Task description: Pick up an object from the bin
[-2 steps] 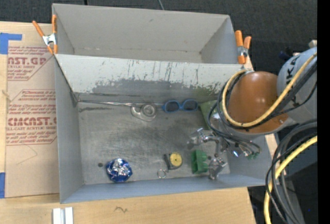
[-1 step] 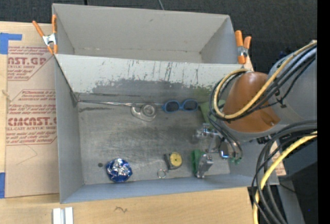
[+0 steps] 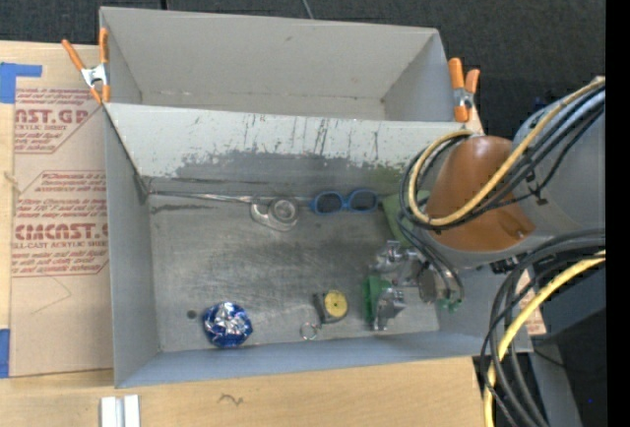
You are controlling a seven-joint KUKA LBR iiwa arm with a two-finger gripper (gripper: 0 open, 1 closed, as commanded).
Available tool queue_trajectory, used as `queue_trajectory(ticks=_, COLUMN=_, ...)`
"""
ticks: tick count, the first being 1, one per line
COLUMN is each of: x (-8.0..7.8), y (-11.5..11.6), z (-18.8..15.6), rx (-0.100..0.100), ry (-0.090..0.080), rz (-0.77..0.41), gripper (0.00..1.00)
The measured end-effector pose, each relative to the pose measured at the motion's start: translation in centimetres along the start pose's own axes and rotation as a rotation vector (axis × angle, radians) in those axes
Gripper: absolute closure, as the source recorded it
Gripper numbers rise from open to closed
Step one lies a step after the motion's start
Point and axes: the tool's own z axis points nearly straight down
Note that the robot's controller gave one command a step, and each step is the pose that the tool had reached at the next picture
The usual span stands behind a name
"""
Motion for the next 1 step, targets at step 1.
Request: queue_trajectory(ticks=1, x=-0.99, y=3.3, z=-18.81, rx=0.002, ry=-0.015, rz=-0.242, gripper=1.0)
